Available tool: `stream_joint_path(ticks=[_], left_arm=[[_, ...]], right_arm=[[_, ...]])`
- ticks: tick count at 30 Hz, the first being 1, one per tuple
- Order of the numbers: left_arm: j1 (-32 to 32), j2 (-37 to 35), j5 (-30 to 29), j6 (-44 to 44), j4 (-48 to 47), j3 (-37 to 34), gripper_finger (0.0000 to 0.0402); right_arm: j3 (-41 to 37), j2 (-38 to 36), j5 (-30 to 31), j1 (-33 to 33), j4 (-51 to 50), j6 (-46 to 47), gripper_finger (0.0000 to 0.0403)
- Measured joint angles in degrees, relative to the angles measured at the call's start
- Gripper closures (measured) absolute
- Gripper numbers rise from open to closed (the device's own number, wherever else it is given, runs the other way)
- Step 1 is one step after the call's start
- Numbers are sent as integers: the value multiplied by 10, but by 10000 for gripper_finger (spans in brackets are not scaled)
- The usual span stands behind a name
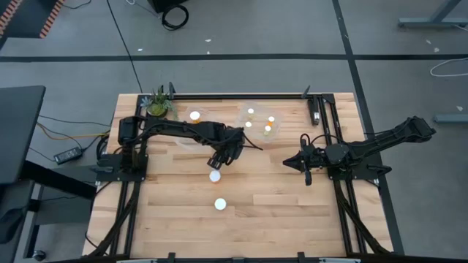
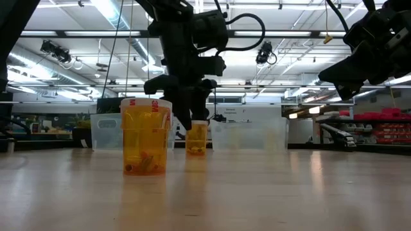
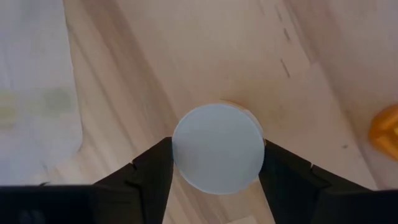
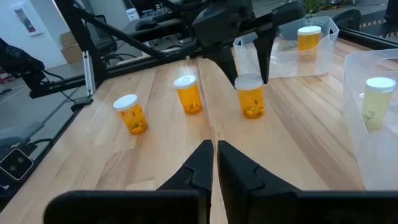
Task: Pick and place medicine bottles into bin by pill shape (circle, oval)
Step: Put the large orange pill bottle into the left transparent bin
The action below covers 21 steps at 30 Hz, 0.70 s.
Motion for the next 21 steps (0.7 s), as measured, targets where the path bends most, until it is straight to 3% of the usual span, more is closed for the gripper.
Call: stream_joint_path(ticks=[21], left_arm=[[100,-98,0,-2,-32,23,176]], right_arm=[[0,0,0,0,-5,0,372]])
